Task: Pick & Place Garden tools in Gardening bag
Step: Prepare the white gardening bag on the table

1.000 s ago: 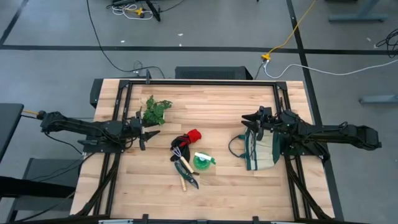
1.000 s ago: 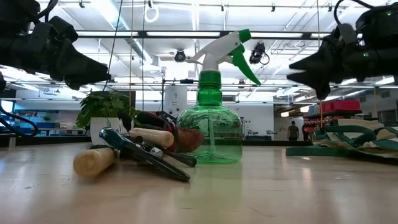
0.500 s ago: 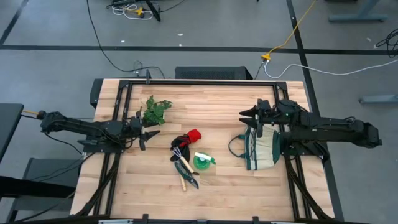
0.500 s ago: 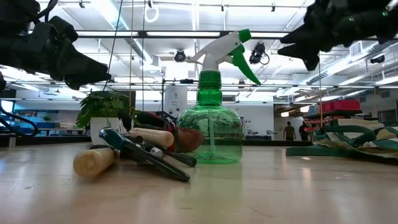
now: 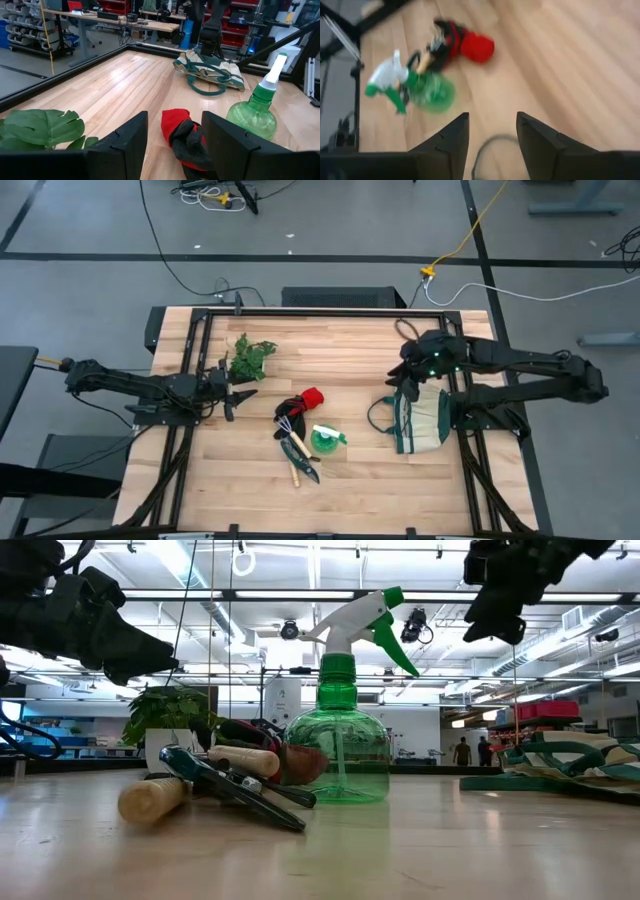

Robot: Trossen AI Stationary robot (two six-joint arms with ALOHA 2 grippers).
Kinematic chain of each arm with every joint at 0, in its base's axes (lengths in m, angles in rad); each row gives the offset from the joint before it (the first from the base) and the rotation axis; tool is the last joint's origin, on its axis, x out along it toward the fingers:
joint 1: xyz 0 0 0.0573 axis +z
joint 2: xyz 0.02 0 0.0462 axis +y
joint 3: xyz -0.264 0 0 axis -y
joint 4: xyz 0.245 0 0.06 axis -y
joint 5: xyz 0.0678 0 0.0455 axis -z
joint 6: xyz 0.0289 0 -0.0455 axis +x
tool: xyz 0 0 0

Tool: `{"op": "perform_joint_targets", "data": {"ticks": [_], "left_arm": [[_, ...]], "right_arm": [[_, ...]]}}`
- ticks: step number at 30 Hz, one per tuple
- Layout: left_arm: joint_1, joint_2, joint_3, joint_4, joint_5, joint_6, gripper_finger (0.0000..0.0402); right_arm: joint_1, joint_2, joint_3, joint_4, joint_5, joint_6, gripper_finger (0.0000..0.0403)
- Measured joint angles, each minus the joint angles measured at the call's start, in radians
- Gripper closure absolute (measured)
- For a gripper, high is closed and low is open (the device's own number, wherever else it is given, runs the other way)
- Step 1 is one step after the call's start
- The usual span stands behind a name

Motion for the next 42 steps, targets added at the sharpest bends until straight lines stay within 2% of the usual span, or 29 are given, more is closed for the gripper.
{"op": "perform_joint_targets", "data": {"ticks": [5, 14, 18, 25, 34, 42], "left_arm": [[0.0, 0.0, 0.0, 0.0, 0.0, -0.015, 0.0209], [0.0, 0.0, 0.0, 0.0, 0.0, -0.06, 0.0209], [0.0, 0.0, 0.0, 0.0, 0.0, -0.06, 0.0209], [0.0, 0.0, 0.0, 0.0, 0.0, -0.059, 0.0209], [0.0, 0.0, 0.0, 0.0, 0.0, -0.059, 0.0209], [0.0, 0.0, 0.0, -0.001, 0.0, -0.06, 0.0209]], "right_arm": [[0.08, 0.094, 0.058, -0.11, -0.002, 0.061, 0.0237], [0.174, 0.2, 0.063, -0.309, 0.0, 0.199, 0.0237], [0.189, 0.233, 0.063, -0.351, 0.017, 0.242, 0.0237], [0.191, 0.301, 0.063, -0.411, 0.132, 0.337, 0.0237], [0.191, 0.395, 0.063, -0.436, 0.227, 0.439, 0.0237], [0.191, 0.455, 0.063, -0.439, 0.245, 0.49, 0.0237]]}}
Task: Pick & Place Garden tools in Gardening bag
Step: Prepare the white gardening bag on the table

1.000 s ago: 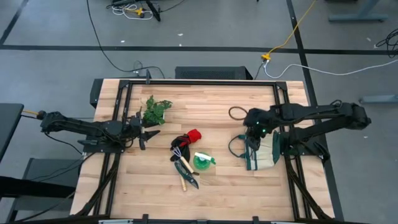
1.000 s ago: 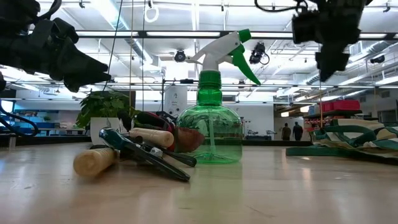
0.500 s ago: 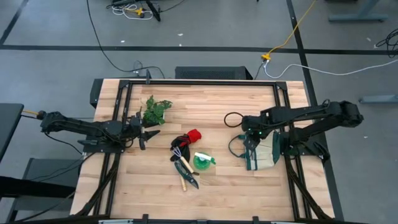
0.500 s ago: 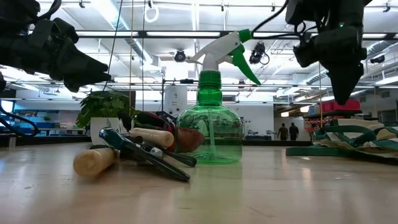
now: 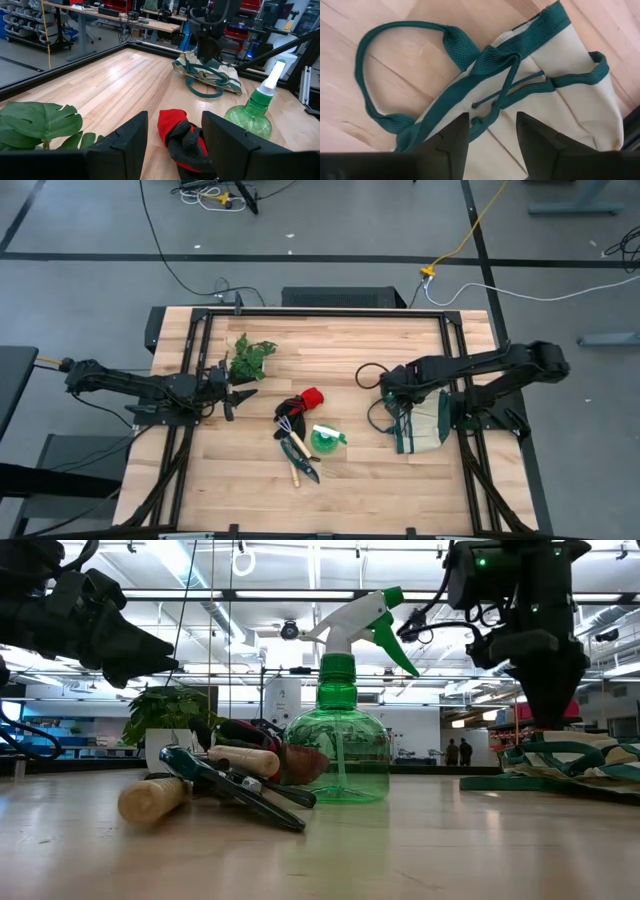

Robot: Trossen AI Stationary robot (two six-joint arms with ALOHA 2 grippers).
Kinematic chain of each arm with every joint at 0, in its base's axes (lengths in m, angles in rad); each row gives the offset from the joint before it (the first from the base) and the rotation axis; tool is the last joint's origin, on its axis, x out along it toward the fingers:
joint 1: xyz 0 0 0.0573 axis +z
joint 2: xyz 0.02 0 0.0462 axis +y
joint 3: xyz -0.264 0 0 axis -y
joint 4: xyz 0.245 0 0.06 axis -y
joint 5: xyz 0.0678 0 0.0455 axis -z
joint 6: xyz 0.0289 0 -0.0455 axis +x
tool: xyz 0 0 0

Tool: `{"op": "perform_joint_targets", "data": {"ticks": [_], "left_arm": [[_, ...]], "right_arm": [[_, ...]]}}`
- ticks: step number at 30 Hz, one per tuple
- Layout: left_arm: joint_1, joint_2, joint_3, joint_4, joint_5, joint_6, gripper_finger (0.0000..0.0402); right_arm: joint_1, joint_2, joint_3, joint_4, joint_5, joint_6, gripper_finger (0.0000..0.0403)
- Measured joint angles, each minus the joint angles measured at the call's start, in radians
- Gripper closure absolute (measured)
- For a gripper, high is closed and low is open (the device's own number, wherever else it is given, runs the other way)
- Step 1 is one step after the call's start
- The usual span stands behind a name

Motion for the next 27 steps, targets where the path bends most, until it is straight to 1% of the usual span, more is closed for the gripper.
{"op": "perform_joint_targets", "data": {"ticks": [5, 10, 20, 27], "left_arm": [[0.0, 0.0, 0.0, 0.0, 0.0, 0.0, 0.0209], [0.0, 0.0, 0.0, 0.0, 0.0, 0.0, 0.0209], [0.0, 0.0, 0.0, 0.0, 0.0, 0.007, 0.0209], [0.0, 0.0, 0.0, 0.0, 0.0, 0.007, 0.0209]], "right_arm": [[0.0, 0.04, -0.003, 0.003, 0.005, 0.014, 0.0237], [0.0, 0.066, -0.028, 0.017, 0.06, 0.043, 0.0237], [0.0, 0.068, -0.135, 0.188, 0.016, 0.047, 0.0237], [0.0, 0.068, -0.144, 0.199, 0.017, 0.047, 0.0237]]}}
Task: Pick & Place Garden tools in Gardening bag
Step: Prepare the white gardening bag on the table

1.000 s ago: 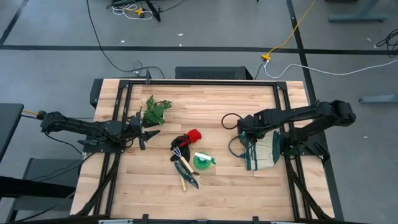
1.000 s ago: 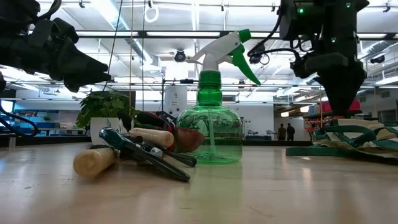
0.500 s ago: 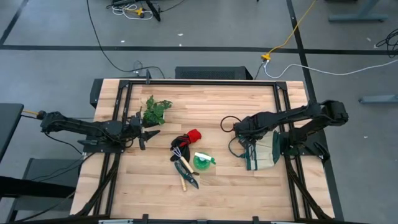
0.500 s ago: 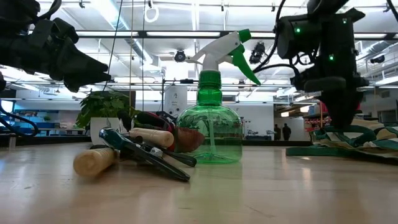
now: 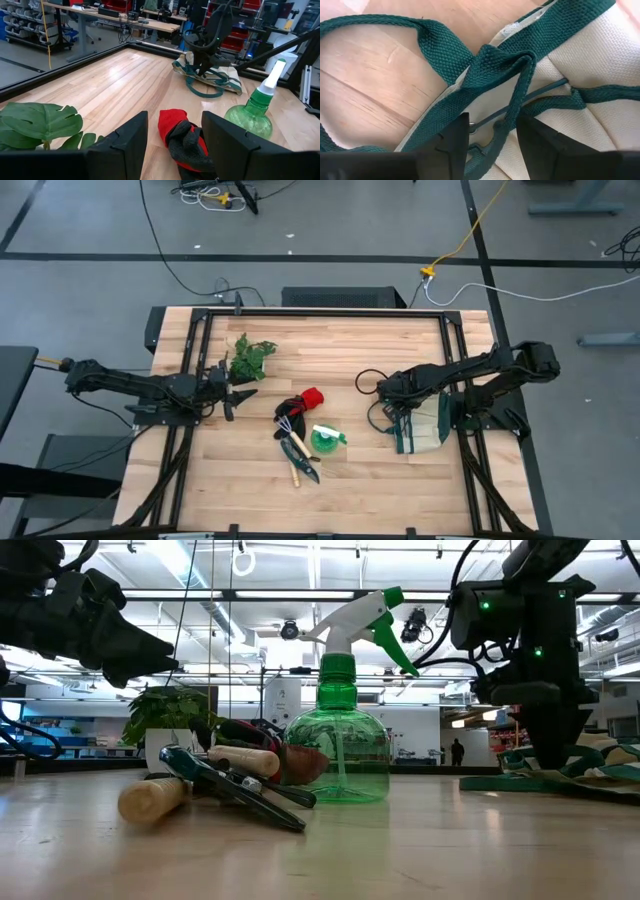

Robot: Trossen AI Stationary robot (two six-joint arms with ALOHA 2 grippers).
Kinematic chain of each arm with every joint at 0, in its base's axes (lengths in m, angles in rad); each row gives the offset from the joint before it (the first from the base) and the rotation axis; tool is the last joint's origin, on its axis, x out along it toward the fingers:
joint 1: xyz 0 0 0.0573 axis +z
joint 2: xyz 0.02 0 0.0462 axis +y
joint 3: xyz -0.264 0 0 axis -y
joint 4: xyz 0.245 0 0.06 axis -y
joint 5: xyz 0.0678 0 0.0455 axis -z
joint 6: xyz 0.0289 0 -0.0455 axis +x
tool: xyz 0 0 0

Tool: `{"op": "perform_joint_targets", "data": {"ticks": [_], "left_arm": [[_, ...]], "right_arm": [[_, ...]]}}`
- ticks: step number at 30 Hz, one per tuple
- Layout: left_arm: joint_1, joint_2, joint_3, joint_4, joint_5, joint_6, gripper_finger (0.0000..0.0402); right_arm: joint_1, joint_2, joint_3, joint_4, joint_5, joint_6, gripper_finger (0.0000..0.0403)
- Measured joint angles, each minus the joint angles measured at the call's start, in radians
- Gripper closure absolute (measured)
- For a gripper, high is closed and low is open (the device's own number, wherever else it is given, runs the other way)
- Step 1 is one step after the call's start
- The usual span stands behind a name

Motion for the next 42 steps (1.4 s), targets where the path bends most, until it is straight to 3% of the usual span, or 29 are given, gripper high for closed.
{"op": "perform_joint_targets", "data": {"ticks": [30, 35, 42], "left_arm": [[0.0, 0.0, 0.0, 0.0, 0.0, 0.0, 0.0209], [0.0, 0.0, 0.0, 0.0, 0.0, 0.0, 0.0209], [0.0, 0.0, 0.0, 0.0, 0.0, 0.0, 0.0209]], "right_arm": [[0.0, 0.0, 0.0, 0.007, -0.002, -0.005, 0.024], [0.0, 0.0, -0.001, 0.007, -0.023, -0.009, 0.0273], [0.0, 0.0, -0.001, 0.007, -0.029, -0.032, 0.0362]]}}
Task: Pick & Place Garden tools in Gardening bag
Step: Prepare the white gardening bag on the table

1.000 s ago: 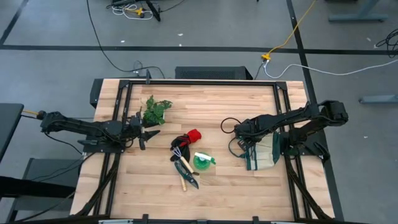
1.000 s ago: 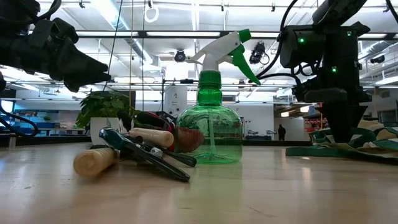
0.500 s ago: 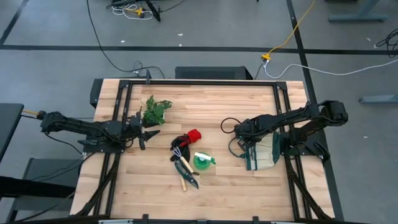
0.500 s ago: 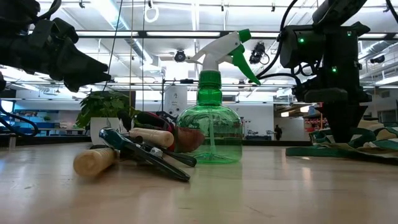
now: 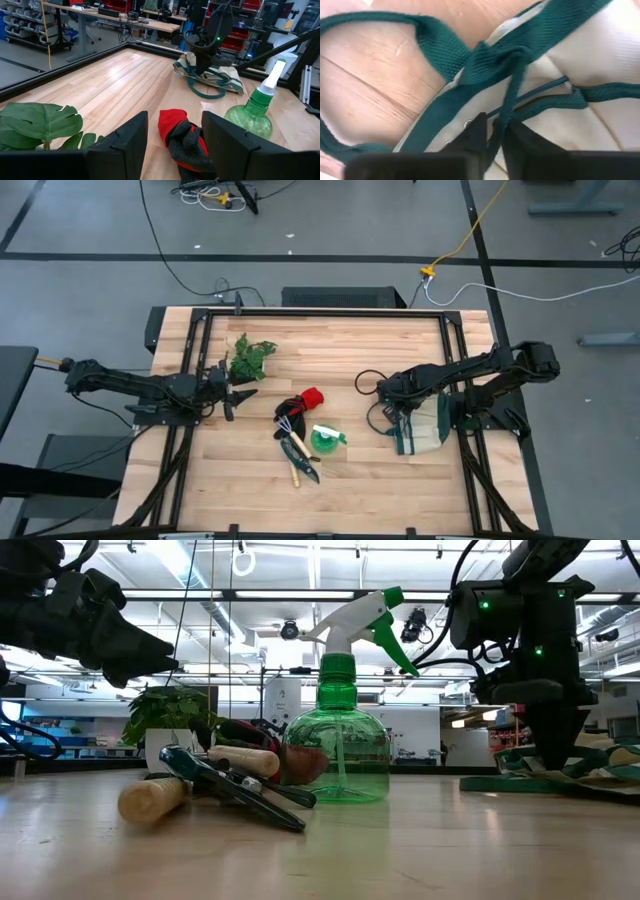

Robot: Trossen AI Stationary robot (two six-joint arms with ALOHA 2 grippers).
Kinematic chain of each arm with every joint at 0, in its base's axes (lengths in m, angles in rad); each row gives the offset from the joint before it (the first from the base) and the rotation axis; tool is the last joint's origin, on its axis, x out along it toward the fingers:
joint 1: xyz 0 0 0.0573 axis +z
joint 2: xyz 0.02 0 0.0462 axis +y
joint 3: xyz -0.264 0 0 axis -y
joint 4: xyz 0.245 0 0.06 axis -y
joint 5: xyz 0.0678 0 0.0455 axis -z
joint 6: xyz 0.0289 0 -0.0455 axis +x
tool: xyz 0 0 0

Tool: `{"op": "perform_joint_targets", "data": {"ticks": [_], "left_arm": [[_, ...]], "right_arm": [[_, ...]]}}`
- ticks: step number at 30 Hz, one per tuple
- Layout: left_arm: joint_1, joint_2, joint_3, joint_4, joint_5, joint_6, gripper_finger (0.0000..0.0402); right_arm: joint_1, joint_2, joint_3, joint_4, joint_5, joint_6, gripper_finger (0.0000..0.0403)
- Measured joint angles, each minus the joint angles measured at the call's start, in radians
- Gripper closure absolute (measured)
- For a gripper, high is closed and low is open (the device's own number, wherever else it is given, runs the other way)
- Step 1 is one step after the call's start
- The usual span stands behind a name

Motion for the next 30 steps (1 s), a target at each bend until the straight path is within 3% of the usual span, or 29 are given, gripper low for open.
{"op": "perform_joint_targets", "data": {"ticks": [3, 30], "left_arm": [[0.0, 0.0, 0.0, 0.0, 0.0, 0.0, 0.0209], [0.0, 0.0, 0.0, 0.0, 0.0, 0.002, 0.0209]], "right_arm": [[0.0, 0.0, 0.0, 0.0, -0.004, -0.008, 0.0393], [0.0, 0.0, 0.026, 0.032, -0.04, -0.078, 0.0401]]}}
